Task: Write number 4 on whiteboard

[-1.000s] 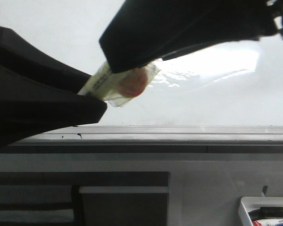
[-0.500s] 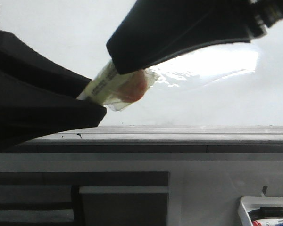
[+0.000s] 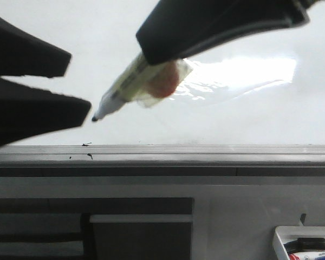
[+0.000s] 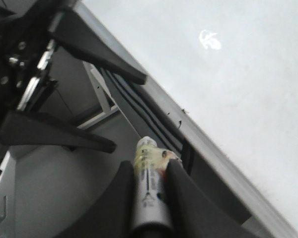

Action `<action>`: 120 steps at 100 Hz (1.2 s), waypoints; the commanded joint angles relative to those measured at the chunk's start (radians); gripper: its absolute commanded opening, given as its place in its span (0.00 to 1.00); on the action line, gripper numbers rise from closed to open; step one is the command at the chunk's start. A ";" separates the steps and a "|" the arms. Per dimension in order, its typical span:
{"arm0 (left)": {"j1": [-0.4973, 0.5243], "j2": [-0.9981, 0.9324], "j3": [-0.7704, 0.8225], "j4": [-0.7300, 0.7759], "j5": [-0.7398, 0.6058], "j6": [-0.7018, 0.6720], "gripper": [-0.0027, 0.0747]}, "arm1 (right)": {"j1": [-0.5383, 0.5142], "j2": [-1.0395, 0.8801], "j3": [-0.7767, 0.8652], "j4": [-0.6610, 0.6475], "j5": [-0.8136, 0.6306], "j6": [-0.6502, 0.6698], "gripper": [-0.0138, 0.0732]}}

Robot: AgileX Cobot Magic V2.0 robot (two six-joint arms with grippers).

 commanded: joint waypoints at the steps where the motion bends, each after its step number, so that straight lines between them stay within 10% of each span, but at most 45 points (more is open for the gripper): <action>1: -0.005 -0.096 -0.023 -0.108 -0.001 -0.008 0.56 | -0.042 0.010 -0.090 -0.008 -0.037 -0.011 0.09; 49: 0.103 -0.250 -0.023 -0.238 0.068 -0.008 0.51 | -0.216 0.225 -0.345 -0.060 -0.051 -0.011 0.09; 120: 0.105 -0.250 -0.023 -0.238 0.067 -0.008 0.51 | -0.249 0.234 -0.198 0.014 -0.024 -0.011 0.09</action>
